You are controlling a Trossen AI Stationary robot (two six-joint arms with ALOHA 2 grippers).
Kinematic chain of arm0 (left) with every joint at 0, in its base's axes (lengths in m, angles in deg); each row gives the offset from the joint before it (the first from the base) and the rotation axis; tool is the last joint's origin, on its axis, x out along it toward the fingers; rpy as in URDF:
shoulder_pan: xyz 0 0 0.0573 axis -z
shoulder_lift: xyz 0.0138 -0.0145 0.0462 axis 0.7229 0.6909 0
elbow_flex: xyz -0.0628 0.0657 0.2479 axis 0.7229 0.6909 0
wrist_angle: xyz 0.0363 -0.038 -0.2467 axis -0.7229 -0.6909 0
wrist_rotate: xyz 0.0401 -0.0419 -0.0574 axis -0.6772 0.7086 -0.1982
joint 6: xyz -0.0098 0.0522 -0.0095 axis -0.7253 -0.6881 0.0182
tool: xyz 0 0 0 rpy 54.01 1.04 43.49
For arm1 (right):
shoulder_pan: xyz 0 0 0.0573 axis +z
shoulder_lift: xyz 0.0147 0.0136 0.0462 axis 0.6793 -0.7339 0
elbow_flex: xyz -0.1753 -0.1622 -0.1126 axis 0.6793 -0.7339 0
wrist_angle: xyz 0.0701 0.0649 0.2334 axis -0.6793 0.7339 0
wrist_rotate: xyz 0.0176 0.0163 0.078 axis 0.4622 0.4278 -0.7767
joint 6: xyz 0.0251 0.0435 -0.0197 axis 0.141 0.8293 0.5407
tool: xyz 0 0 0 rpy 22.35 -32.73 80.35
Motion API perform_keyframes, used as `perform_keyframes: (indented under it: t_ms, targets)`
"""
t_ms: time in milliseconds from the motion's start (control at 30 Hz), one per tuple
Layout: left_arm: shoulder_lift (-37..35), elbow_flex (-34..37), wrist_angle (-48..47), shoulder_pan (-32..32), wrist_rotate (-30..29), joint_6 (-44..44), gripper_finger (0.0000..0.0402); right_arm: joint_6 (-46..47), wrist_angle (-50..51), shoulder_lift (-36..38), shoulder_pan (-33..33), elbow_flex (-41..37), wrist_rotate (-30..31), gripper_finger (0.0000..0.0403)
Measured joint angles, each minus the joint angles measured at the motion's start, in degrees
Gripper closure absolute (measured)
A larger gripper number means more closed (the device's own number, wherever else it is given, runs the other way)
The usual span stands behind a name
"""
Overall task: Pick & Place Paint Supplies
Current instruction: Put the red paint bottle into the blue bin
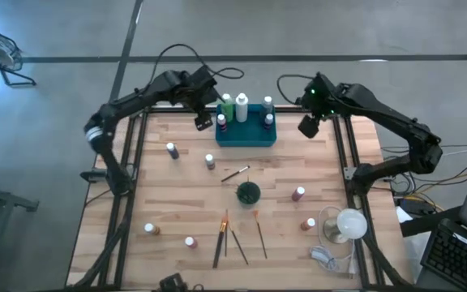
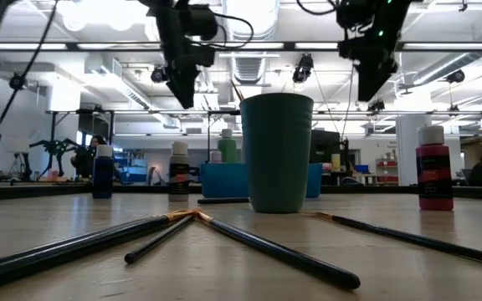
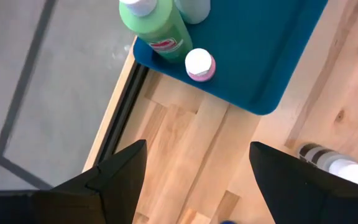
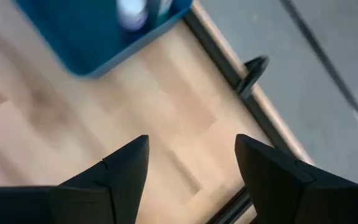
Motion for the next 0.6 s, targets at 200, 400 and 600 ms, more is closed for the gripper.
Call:
perform_keyframes:
  t_ms: [200, 400, 600]
  targets:
    - [-7.2, 10.0, 7.6, 0.1, 0.0, -1.1, 0.0113, 9.1, 6.8, 2.0, 6.3, -1.0, -0.7, 0.0147]
    - [-12.4, 17.2, 9.9, 0.1, -0.3, -2.2, 0.0113, 18.3, 7.9, 3.1, 14.6, -4.6, -8.5, 0.0146]
    - [-16.0, 21.5, 13.0, 0.0, -1.2, -2.9, 0.0113, 25.8, 7.8, 3.3, 27.4, -6.2, -8.6, 0.0166]
